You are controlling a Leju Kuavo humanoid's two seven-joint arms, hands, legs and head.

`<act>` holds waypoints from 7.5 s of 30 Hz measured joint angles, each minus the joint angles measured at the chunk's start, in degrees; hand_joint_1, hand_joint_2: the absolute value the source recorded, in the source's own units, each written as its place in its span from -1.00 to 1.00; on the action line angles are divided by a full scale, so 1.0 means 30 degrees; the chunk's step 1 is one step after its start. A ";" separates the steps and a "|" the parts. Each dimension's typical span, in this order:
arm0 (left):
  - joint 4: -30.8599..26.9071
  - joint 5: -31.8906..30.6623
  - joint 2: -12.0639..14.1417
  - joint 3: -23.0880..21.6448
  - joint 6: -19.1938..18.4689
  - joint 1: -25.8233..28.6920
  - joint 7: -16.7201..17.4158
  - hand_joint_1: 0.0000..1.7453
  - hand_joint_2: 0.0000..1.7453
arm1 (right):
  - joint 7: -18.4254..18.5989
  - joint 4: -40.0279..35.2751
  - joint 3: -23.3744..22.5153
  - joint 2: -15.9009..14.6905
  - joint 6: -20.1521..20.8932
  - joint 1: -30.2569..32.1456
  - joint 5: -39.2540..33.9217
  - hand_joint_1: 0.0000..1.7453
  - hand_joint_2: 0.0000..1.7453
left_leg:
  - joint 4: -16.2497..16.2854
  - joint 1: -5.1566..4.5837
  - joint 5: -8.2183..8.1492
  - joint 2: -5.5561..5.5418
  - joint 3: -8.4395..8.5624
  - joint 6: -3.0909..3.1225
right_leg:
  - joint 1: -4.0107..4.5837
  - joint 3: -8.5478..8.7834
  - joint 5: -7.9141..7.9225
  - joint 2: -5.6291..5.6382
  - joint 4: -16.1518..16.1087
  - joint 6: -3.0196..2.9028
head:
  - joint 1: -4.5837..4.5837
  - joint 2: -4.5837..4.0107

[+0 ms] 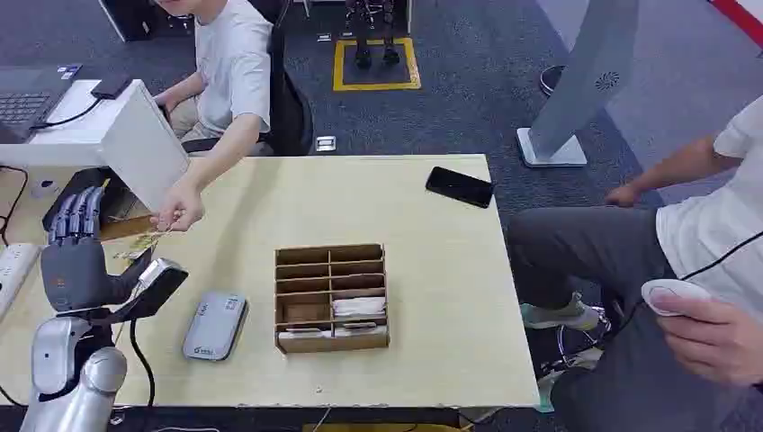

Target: Pass the card to the sensor for recognition and then transmit it.

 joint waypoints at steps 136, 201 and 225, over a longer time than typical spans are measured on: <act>-0.1464 0.8714 -0.3439 0.2302 -1.0317 0.5057 0.3504 1.00 1.00 | -0.0692 0.0335 -0.2397 0.0182 -0.0830 0.0906 0.0240 -1.00 -1.00 | -0.0005 -0.0001 -0.0010 -0.0022 -0.0027 0.0008 | -0.0001 -0.0001 -0.0017 -0.0019 -0.0002 0.0010 | 0.0007 0.0000; -0.2137 1.7153 -0.5567 0.3891 -1.3500 0.5552 0.1284 1.00 1.00 | -0.0721 0.0321 -0.2732 0.0182 -0.0459 0.0667 0.1347 -1.00 -1.00 | -0.0002 -0.0002 -0.0008 -0.0044 -0.0019 0.0009 | -0.0001 0.0018 -0.0015 -0.0060 -0.0002 0.0013 | 0.0007 0.0000; -0.2221 0.8080 -0.3008 0.3832 -0.2382 -0.1384 -0.2936 1.00 1.00 | -0.0204 -0.0306 -0.2725 0.0335 0.1027 -0.0384 0.3606 -1.00 -1.00 | -0.0002 0.0003 0.0037 -0.0036 -0.0006 -0.0004 | 0.0003 0.0013 0.0006 -0.0051 0.0004 -0.0007 | 0.0007 0.0000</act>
